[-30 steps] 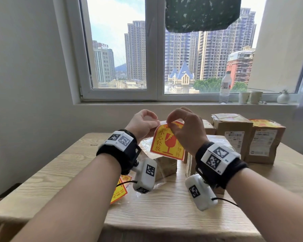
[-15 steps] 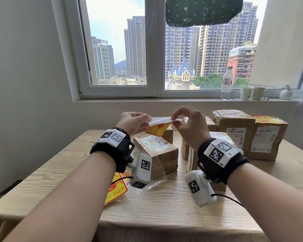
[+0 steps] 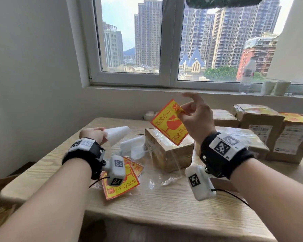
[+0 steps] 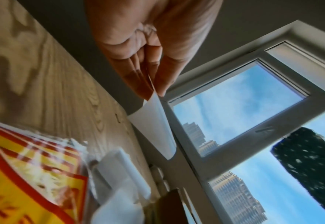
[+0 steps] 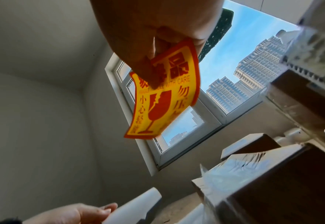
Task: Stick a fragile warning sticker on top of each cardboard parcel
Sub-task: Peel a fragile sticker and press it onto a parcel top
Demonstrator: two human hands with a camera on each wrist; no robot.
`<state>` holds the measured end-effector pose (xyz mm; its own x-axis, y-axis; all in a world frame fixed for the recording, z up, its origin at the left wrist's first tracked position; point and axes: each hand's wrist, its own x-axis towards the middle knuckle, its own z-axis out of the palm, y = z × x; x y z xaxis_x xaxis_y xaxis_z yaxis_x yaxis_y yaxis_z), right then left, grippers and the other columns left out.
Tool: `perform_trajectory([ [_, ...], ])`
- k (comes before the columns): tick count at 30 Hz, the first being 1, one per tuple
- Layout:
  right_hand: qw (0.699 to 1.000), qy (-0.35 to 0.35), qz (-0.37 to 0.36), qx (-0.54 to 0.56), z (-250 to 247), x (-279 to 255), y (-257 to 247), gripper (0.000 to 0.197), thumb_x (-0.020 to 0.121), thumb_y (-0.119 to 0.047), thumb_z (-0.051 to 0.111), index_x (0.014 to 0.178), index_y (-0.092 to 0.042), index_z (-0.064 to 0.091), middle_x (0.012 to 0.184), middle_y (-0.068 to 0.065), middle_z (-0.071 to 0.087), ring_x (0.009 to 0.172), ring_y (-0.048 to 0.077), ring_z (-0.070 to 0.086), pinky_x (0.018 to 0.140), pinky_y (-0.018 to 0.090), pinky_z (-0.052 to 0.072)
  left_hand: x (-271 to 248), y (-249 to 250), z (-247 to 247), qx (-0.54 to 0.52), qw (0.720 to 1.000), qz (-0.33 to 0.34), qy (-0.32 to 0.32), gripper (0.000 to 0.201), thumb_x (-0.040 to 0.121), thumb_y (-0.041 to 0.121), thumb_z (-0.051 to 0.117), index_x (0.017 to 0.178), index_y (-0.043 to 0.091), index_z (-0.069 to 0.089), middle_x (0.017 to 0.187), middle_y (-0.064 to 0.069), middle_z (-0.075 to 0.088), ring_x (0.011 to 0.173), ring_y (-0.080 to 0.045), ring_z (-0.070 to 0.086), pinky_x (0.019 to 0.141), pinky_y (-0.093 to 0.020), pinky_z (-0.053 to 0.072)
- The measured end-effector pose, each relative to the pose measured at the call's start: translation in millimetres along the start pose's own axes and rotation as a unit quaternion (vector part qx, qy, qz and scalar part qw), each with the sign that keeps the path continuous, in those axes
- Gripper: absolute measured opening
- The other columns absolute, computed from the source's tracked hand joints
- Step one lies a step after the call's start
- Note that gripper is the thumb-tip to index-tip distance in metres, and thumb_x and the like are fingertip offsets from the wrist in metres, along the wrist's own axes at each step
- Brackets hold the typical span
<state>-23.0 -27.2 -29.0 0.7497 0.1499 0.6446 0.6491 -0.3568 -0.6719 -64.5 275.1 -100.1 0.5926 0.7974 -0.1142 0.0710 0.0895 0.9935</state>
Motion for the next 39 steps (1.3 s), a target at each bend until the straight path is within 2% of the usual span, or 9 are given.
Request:
perform_trajectory([
  [7,0.998,-0.050,0.029,0.018,28.4,-1.5,3.1,0.038,0.086,-0.013,0.071,0.121,-0.022,0.060,0.089,-0.008,0.070,0.083,0.005,0.065,0.058,-0.003,0.042,30.5,-44.2,-22.8,0.039,0.998,-0.056,-0.006,0.035,0.075,-0.018,0.061,0.099,0.006,0.070,0.109,-0.021,0.066,0.095,-0.030,0.065,0.094,-0.044,0.052],
  [11,0.994,-0.086,0.052,0.054,39.6,-2.6,7.0,0.045,0.086,-0.005,0.069,0.128,-0.018,0.057,0.094,-0.001,0.072,0.090,0.012,0.068,0.072,0.020,0.056,36.0,-54.4,-24.8,0.080,0.994,-0.078,-0.016,0.035,0.079,-0.019,0.058,0.103,0.005,0.067,0.107,-0.018,0.064,0.091,-0.028,0.060,0.092,-0.043,0.052],
  [14,0.990,-0.103,0.064,0.072,43.2,-3.2,10.0,0.047,0.086,-0.002,0.068,0.128,-0.019,0.054,0.101,0.003,0.071,0.093,0.014,0.069,0.073,0.024,0.058,30.8,-55.0,-24.9,0.163,0.982,-0.081,-0.052,0.040,0.085,-0.006,0.060,0.125,-0.001,0.058,0.124,-0.019,0.060,0.099,-0.027,0.059,0.093,-0.036,0.049],
  [22,0.989,-0.110,0.070,0.073,36.6,-5.9,6.5,0.044,0.085,-0.003,0.070,0.123,-0.018,0.054,0.101,0.001,0.067,0.093,0.015,0.068,0.073,0.029,0.059,41.5,-47.8,-22.8,0.392,0.915,-0.064,-0.077,0.061,0.061,0.024,0.078,0.121,0.020,0.063,0.123,-0.003,0.064,0.106,-0.025,0.060,0.095,-0.035,0.048],
  [25,0.991,-0.095,0.065,0.071,25.9,-5.9,3.4,0.040,0.084,-0.002,0.070,0.117,-0.019,0.056,0.093,-0.004,0.068,0.093,0.014,0.067,0.076,0.028,0.058,38.1,-41.7,-23.1,0.420,0.902,-0.057,-0.077,0.041,0.075,0.020,0.068,0.116,0.019,0.068,0.128,-0.005,0.062,0.109,-0.026,0.059,0.097,-0.036,0.047],
  [29,0.995,-0.062,0.060,0.049,5.8,-1.0,1.4,0.033,0.082,-0.005,0.071,0.097,-0.029,0.056,0.092,-0.007,0.071,0.091,0.011,0.068,0.080,0.039,0.060,0.6,-12.7,-20.8,0.456,0.888,0.002,-0.060,0.059,0.057,0.038,0.049,0.111,0.027,0.071,0.127,-0.002,0.061,0.107,-0.025,0.062,0.097,-0.030,0.048],
  [32,0.997,-0.041,0.057,0.045,-14.6,2.8,-4.5,0.027,0.081,-0.005,0.073,0.089,-0.025,0.056,0.091,-0.004,0.068,0.091,0.015,0.067,0.079,0.038,0.059,-38.3,20.5,-0.8,0.353,0.930,0.076,-0.070,0.037,0.075,0.021,0.059,0.109,0.018,0.074,0.121,-0.001,0.066,0.108,-0.020,0.060,0.096,-0.026,0.047],
  [36,0.998,-0.024,0.051,0.042,-42.9,6.6,-12.5,0.024,0.083,-0.002,0.070,0.079,-0.022,0.057,0.087,-0.001,0.067,0.088,0.018,0.067,0.066,0.021,0.055,-85.4,60.6,46.6,0.164,0.964,0.138,-0.155,0.018,0.081,0.001,0.063,0.084,0.016,0.073,0.089,-0.007,0.066,0.072,-0.014,0.055,0.067,-0.026,0.049],
  [39,0.998,-0.012,0.049,0.037,-63.8,6.9,-17.4,0.021,0.084,-0.003,0.069,0.080,-0.021,0.059,0.088,-0.002,0.068,0.087,0.015,0.067,0.061,0.017,0.053,-134.6,90.6,76.6,0.063,0.934,0.159,-0.315,0.018,0.082,-0.003,0.065,0.080,0.015,0.069,0.103,-0.007,0.071,0.095,-0.018,0.065,0.088,-0.031,0.053],
])
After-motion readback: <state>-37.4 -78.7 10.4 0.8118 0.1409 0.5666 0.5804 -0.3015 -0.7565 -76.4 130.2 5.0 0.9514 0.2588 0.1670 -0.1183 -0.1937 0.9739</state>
